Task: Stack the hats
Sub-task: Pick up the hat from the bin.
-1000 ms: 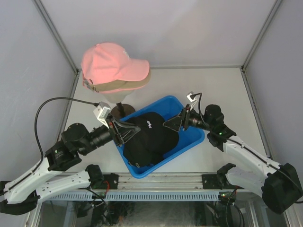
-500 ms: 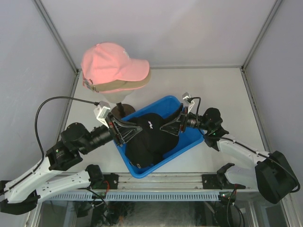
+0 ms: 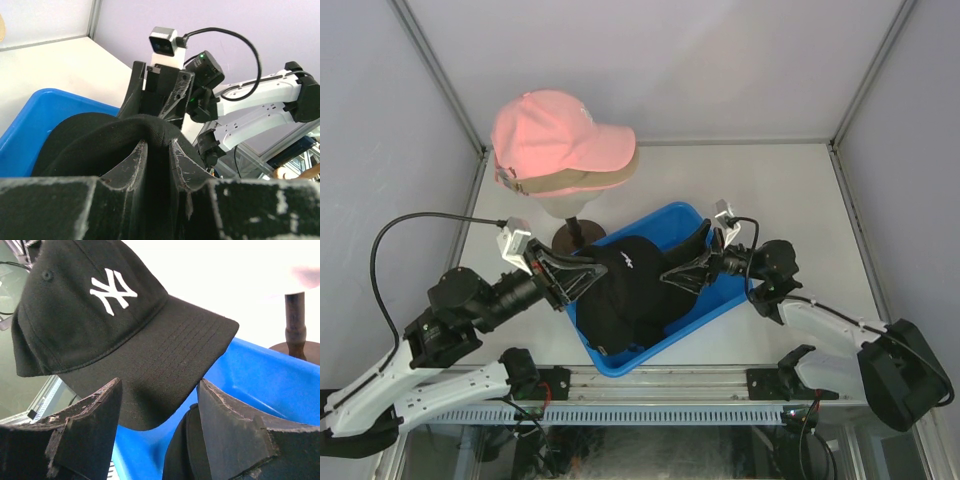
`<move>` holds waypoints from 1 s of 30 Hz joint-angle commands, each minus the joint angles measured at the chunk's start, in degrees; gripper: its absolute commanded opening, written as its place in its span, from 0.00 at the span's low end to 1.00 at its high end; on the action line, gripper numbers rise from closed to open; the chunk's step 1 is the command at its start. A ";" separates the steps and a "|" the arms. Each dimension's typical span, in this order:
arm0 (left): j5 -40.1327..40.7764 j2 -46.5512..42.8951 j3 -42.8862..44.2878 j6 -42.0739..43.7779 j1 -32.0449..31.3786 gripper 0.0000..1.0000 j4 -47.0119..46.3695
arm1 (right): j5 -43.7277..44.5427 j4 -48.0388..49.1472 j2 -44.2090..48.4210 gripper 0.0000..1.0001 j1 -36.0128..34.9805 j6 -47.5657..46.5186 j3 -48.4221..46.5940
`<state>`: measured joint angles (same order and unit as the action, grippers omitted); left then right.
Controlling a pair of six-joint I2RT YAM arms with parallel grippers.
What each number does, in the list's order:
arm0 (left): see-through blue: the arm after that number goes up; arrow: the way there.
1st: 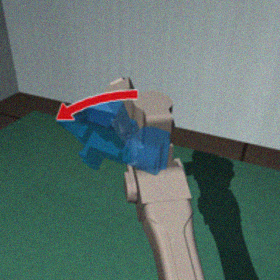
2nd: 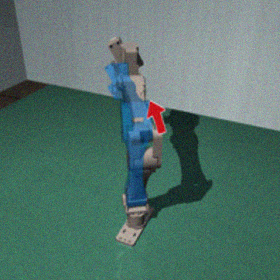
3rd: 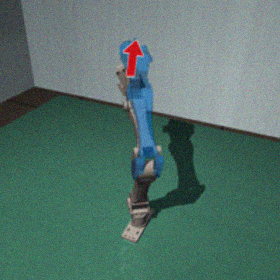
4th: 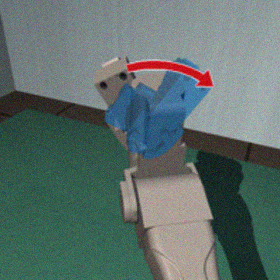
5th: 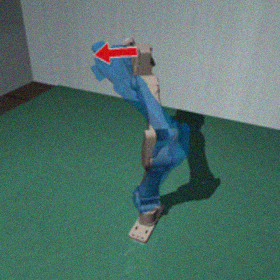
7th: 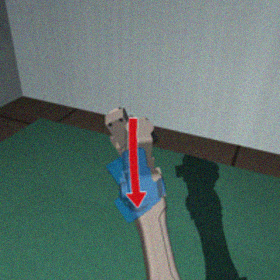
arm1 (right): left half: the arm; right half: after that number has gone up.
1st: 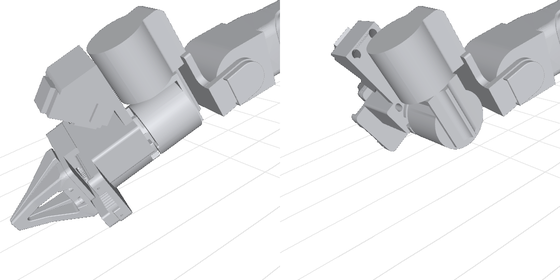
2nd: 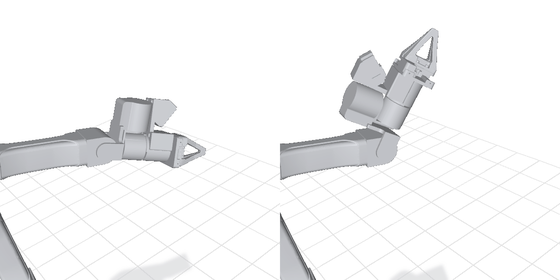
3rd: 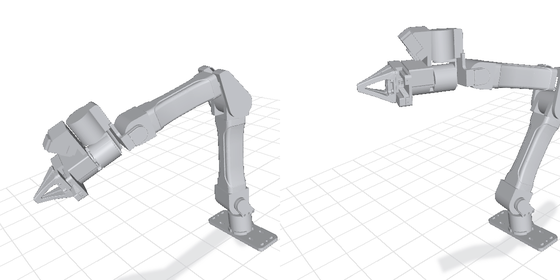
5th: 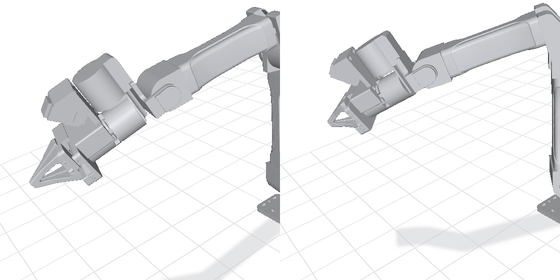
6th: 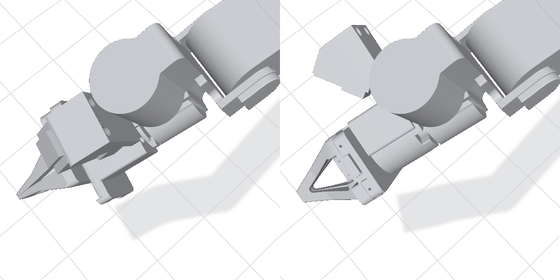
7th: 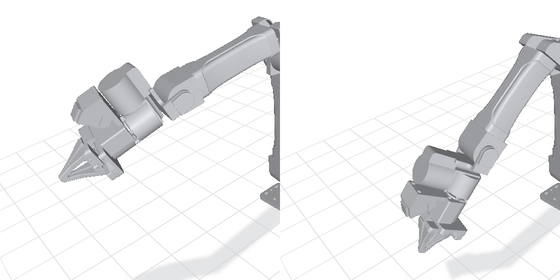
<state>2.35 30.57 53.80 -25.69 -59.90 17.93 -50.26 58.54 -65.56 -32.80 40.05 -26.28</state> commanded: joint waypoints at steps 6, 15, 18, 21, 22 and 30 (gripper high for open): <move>-3.57 2.40 0.61 5.50 -0.30 0.13 -0.54 | 2.36 -10.55 9.51 0.61 -3.33 0.13 -3.34; -11.12 5.49 1.66 9.99 -0.28 0.16 -2.67 | 9.97 -31.50 13.02 0.61 -9.54 0.13 -10.32; -13.30 5.38 1.81 11.31 -0.31 0.16 -4.33 | 12.59 -35.21 12.19 0.61 -11.94 0.13 -11.83; -15.25 5.19 2.53 13.05 -0.24 0.16 -5.29 | 15.14 -38.35 11.95 0.61 -14.04 0.13 -13.25; -16.08 5.10 2.78 13.66 -0.22 0.16 -5.65 | 15.92 -39.75 11.99 0.61 -14.55 0.13 -13.83; -23.56 5.22 3.99 16.00 1.27 0.15 -8.09 | 17.78 -40.16 9.35 0.61 -16.83 0.13 -14.41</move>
<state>-16.21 35.38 53.82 -12.29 -59.92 13.78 -33.30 16.40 -55.00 -48.47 39.92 -37.93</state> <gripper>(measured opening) 0.232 0.612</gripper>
